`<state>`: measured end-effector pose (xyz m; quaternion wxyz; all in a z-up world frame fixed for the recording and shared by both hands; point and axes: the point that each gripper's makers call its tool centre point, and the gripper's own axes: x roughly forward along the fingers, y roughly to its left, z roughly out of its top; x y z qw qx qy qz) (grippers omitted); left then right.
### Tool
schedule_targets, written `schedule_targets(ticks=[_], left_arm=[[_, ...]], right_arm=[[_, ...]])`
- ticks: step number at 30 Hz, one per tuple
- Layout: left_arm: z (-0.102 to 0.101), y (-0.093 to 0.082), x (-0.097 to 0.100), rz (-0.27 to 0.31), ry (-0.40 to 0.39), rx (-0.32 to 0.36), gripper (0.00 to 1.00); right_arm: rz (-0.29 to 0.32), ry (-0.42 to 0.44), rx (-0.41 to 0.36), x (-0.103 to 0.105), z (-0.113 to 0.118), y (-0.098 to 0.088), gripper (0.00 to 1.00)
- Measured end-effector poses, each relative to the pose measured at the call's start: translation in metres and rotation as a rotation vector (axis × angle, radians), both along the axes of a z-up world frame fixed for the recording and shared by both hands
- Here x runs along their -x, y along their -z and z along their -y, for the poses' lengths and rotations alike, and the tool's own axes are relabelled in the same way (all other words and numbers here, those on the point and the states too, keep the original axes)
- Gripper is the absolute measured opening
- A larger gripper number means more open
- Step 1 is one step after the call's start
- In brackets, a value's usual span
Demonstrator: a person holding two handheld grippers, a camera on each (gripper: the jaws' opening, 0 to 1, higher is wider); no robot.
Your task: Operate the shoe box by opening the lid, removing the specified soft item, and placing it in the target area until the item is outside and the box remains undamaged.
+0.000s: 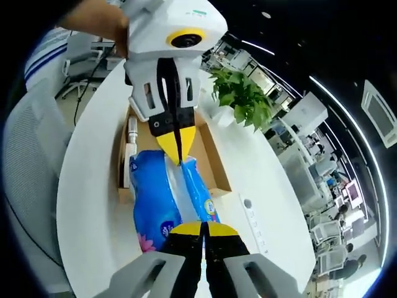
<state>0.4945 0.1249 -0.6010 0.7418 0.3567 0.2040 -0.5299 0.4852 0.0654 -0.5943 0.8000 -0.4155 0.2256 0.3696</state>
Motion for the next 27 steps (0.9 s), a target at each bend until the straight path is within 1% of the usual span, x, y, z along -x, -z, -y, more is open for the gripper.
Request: schedule_targets(ticks=[7,27], left_arm=[[0.019,-0.004,0.000,-0.001,0.018,0.004,0.00],[0.073,0.003,0.005,-0.011,0.063,0.008,0.00]], right_arm=[[0.006,0.025,0.000,0.003,0.020,0.000,0.00],[0.017,0.078,0.006,0.009,0.072,0.002,0.00]])
